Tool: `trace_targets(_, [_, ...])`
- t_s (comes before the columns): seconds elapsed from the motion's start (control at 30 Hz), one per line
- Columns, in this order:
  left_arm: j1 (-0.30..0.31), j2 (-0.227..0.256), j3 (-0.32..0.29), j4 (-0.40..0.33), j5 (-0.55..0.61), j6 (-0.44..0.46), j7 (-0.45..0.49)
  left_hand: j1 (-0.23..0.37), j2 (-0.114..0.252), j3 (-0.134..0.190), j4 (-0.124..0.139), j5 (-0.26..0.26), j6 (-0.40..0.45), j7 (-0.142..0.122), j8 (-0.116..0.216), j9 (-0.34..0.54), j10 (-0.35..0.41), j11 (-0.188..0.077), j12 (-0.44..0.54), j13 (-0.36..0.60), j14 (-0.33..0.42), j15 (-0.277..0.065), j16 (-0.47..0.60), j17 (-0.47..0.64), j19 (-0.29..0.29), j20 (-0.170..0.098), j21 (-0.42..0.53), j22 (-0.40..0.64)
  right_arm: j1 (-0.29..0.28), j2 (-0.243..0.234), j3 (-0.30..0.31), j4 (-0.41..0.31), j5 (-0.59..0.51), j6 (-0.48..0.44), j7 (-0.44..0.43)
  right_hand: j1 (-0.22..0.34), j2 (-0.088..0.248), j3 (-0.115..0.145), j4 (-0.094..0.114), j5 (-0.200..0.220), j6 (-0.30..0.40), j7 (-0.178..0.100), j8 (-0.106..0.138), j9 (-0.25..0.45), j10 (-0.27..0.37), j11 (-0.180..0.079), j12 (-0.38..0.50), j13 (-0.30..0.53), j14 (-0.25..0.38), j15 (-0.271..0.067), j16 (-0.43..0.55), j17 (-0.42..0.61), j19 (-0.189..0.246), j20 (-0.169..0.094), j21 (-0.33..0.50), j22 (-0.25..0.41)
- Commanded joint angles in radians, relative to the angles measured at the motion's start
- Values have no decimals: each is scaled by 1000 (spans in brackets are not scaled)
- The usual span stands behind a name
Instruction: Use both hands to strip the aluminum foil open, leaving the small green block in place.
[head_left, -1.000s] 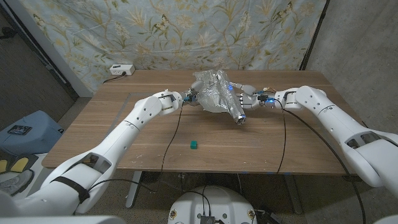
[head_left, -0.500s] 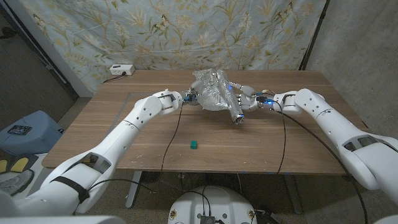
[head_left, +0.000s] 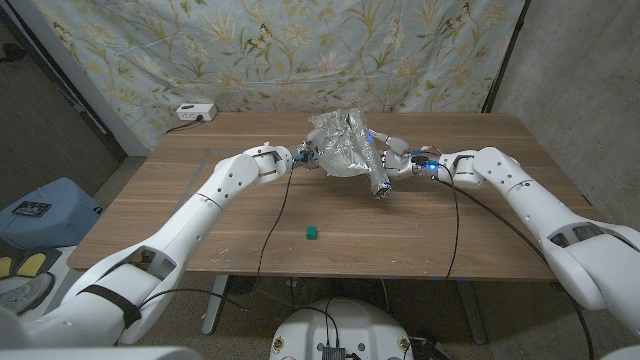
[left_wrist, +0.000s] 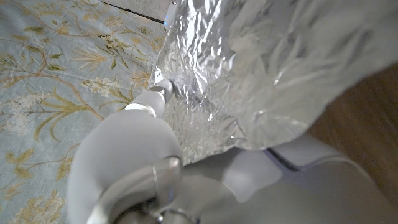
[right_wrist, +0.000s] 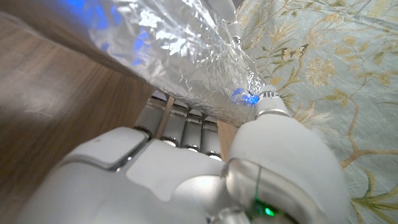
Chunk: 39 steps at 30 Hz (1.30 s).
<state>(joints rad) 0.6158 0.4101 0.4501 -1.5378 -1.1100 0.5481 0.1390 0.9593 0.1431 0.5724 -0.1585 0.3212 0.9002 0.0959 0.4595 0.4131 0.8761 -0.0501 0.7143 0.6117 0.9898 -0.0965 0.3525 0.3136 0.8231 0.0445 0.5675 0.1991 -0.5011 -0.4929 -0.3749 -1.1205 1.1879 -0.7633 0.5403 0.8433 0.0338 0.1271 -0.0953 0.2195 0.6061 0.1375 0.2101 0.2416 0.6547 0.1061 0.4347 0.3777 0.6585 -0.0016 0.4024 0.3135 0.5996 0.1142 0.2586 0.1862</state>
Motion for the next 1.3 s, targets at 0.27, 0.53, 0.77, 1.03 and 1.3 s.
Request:
trace_targets(0.27, [13,22,-8,-34,-10,4,17,11,-3,7,-3,-1,10,1,6,1,16,-12,0,4,8,-1,-4,5,-4,1,13,1,-17,20,15,5,26,22,4,6,7,0,-8,3,6,-4,2,-2,4,0,6,4,7,-1,4,6,9,-6,4,1])
trace_targets(0.53, [12,23,-6,-28,-15,5,9,12,-2,6,-3,-2,8,4,6,2,17,-13,-1,5,9,0,-5,6,-5,1,16,1,-21,18,14,-1,25,23,-3,-35,-13,-22,6,0,-20,5,-6,-3,-13,9,-2,8,-4,12,-9,3,3,3,-1,1])
trace_targets(0.77, [12,23,-4,-25,-18,9,11,14,-1,6,-3,-3,6,2,6,4,18,-12,-1,6,9,0,-6,9,-7,2,19,0,-30,14,16,-6,29,23,-2,-56,-23,-34,13,3,-35,7,-9,-4,-27,12,-8,10,-14,17,-18,2,-5,7,-6,1])
trace_targets(1.03, [10,20,-3,-23,-21,13,17,12,-2,6,-2,-3,8,1,7,4,19,-12,0,8,10,0,-8,8,-7,2,23,0,-26,13,10,2,26,22,8,-79,-36,-50,20,13,-74,19,-16,-5,-63,26,-25,14,-26,26,-30,1,-18,17,-15,1])
trace_targets(1.3, [10,14,-4,-13,-26,11,17,12,-1,7,-2,-4,6,1,7,3,16,-12,-3,8,12,-2,-9,9,-7,2,26,0,-27,11,13,0,30,10,-9,-104,-45,-66,30,25,-123,36,-24,-5,-95,43,-40,19,-38,38,-39,3,-23,30,-20,2])
